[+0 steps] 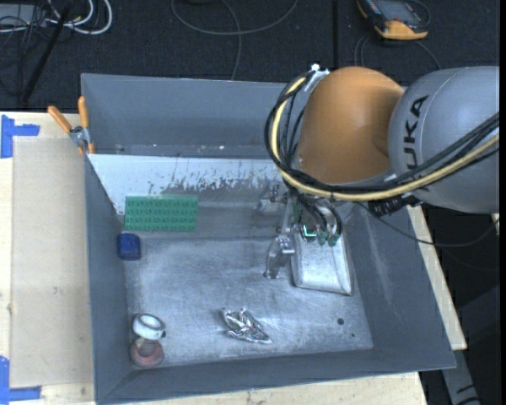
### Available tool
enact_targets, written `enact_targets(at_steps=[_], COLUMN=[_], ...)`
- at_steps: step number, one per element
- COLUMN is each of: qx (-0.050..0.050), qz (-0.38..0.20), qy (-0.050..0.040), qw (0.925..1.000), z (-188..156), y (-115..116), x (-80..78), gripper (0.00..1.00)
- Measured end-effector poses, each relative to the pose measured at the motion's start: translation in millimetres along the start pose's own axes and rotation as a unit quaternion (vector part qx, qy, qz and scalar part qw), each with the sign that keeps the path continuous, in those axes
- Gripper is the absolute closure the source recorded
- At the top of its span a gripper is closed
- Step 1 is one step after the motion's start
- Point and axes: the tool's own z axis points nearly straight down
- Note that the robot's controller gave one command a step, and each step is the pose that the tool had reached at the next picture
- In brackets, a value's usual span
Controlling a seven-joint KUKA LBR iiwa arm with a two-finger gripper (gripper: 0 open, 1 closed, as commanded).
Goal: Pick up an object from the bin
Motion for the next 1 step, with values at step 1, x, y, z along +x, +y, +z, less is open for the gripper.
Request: enact_targets(at_steps=[1], qx=[0.001], qz=[-0.061], qy=[0.0044], qw=[0.9981], z=[72.5], y=[-23.2], x=[49.3], gripper=[0.00])
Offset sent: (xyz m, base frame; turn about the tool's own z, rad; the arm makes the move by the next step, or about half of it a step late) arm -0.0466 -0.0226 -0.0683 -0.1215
